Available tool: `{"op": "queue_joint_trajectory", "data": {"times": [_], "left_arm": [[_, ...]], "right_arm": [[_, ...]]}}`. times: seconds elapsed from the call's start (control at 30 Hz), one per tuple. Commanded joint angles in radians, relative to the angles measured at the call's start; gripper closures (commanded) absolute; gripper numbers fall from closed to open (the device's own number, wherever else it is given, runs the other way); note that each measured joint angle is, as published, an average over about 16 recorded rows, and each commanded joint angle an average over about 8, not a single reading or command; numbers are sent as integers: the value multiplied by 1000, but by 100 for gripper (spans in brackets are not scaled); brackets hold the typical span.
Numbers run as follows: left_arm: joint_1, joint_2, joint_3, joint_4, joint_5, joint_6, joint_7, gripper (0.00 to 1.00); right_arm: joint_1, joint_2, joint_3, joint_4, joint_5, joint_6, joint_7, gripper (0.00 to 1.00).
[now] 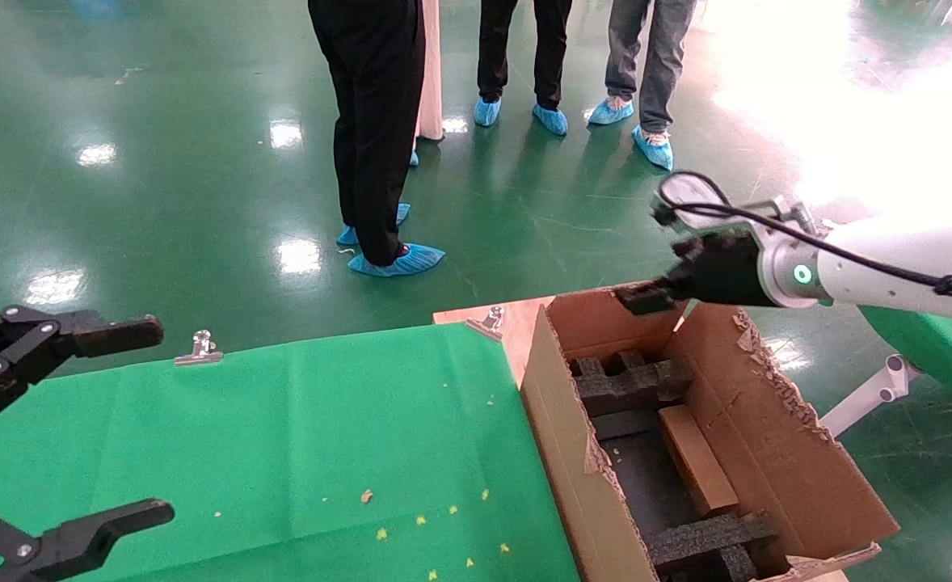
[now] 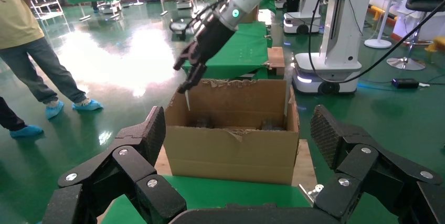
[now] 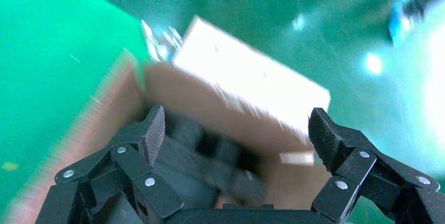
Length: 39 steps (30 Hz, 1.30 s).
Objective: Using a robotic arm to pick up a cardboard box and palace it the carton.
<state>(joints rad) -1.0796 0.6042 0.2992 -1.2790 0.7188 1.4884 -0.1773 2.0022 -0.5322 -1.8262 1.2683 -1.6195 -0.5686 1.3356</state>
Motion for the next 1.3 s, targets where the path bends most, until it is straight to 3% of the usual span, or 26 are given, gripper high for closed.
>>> {"op": "queue_joint_trajectory", "data": {"times": [0.03, 0.4, 0.77, 1.3], "left_arm": [[0, 0, 0, 0, 0, 0, 0, 0], [0, 0, 0, 0, -1, 0, 0, 0], [0, 0, 0, 0, -1, 0, 0, 0], [0, 0, 1, 1, -1, 0, 1, 0]], "right_arm": [[16, 17, 12, 50, 7, 15, -13, 0], [33, 20, 79, 103, 208, -18, -262, 0], [17, 17, 107, 98, 228, -42, -275, 0], [-248, -10, 512, 75, 414, -291, -520, 0]]}}
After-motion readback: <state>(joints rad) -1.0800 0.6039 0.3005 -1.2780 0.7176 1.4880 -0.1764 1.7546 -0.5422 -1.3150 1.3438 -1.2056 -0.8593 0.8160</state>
